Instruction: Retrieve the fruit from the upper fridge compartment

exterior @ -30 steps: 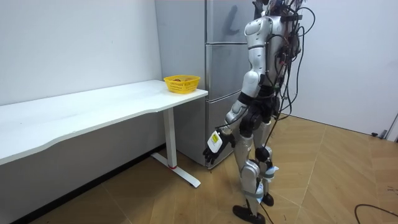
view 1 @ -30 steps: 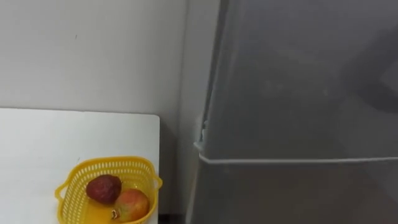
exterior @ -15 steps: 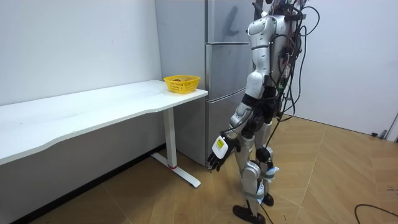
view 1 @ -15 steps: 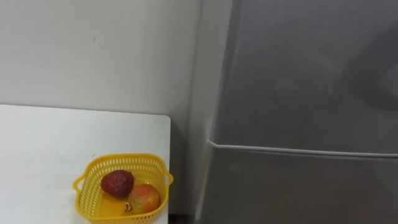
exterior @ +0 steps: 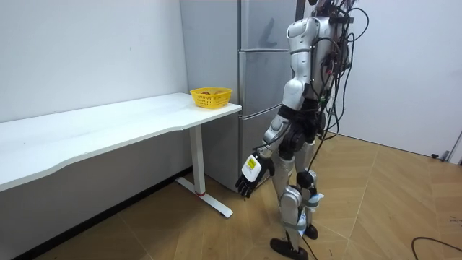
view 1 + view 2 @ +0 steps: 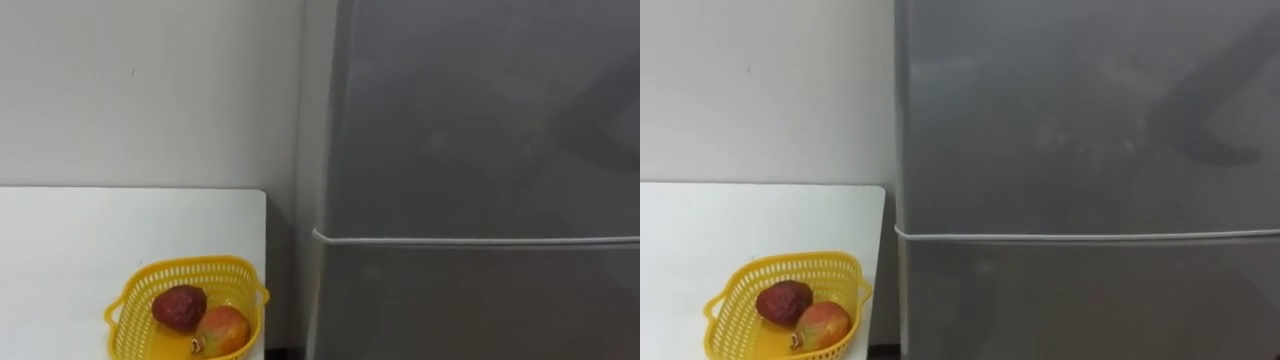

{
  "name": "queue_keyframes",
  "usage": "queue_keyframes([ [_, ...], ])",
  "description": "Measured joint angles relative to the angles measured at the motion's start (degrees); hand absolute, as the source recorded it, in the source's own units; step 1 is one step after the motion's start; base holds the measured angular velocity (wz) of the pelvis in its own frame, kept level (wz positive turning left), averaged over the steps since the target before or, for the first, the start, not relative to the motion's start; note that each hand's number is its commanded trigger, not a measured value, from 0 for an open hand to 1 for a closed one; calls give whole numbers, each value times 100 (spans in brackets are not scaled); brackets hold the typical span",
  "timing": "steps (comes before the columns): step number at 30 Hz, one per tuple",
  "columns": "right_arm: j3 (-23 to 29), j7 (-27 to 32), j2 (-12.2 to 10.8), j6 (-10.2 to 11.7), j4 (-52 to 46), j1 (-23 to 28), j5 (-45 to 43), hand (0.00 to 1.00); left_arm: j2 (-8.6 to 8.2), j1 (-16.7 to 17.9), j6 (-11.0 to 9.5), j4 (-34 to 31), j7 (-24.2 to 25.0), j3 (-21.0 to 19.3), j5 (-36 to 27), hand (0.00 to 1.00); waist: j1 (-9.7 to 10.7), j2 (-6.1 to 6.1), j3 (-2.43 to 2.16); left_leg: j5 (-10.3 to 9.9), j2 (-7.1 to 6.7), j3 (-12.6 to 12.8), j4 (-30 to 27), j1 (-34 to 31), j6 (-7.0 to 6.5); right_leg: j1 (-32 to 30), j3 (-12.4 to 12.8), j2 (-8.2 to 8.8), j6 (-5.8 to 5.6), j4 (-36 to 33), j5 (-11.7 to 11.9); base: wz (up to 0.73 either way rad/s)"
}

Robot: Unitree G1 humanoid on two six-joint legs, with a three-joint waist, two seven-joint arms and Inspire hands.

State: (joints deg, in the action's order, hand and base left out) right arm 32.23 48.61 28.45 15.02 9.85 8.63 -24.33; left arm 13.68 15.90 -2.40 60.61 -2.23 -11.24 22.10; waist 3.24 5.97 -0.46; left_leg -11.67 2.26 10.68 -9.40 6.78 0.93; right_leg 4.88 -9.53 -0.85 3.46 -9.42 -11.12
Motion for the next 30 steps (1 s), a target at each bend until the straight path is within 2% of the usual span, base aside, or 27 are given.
queue_keyframes([
  [2,176,30,-223,-18,330,188,254,0,-30,35,18,-19,-1,-123,12,0,4,5,-2,0,-4,-20,1,-2,0,23,-12,5,0,49,0,6],
  [4,210,36,-346,-34,620,348,428,0,-73,124,80,-121,-11,-211,9,0,14,-31,-14,0,-5,-20,0,3,0,32,-2,4,0,56,1,2],
  [6,202,16,-565,-145,853,536,561,0,-103,141,128,-126,-54,-206,3,0,18,-56,6,0,-1,16,2,14,0,49,9,2,0,57,1,0],
  [7,153,19,-752,-165,1087,648,623,0,-136,192,167,-126,-112,-206,-5,0,3,-99,14,0,3,31,1,25,0,59,19,0,1,61,1,-3],
  [8,-3,-18,-916,-273,1278,786,739,0,-171,184,209,-144,-167,-194,-4,0,5,-133,10,-1,3,33,2,38,0,74,18,0,0,66,1,0],
  [10,-258,-106,-1187,-392,1537,955,865,0,-248,177,250,-179,-238,-174,-16,0,16,-148,37,-2,2,47,2,50,1,101,17,3,-1,75,0,0],
  [12,-472,-174,-1444,-475,1944,961,972,0,-310,198,263,-177,-267,-82,-14,0,21,-229,39,-2,0,65,2,77,2,116,30,5,-3,71,-1,-5],
  [14,-742,-313,-1744,-577,2356,956,1086,0,-442,198,286,-253,-346,-70,-10,0,12,-336,22,-3,-2,100,2,104,1,111,94,2,-3,54,-1,-9],
  [16,-955,-421,-1884,-658,2585,968,1259,0,-465,204,303,-279,-368,-69,-11,0,17,-405,14,-2,0,99,2,103,1,110,101,0,-3,51,-1,-4],
  [19,-1322,-609,-1915,-698,3163,976,1477,0,-459,244,333,-324,-399,-91,5,0,-14,-420,8,-2,6,96,18,131,2,129,111,-19,0,62,-3,-1],
  [23,-1604,-1192,-1920,-780,4167,849,1490,0,-539,426,399,-268,-318,-95,12,0,-93,-417,9,-3,-2,95,34,223,3,208,156,-18,-4,80,-7,-4],
  [27,-1843,-1730,-1925,-984,5029,696,1559,0,-594,430,498,-264,-233,-126,99,0,-202,-446,26,-7,-7,-6,38,235,7,255,117,-8,-9,114,-10,6],
  [30,-1988,-2343,-1933,-1255,5765,466,1740,0,-671,436,559,-262,-183,-161,159,0,-238,-453,27,-7,-1,-11,36,257,7,306,42,11,-13,134,-14,11],
])
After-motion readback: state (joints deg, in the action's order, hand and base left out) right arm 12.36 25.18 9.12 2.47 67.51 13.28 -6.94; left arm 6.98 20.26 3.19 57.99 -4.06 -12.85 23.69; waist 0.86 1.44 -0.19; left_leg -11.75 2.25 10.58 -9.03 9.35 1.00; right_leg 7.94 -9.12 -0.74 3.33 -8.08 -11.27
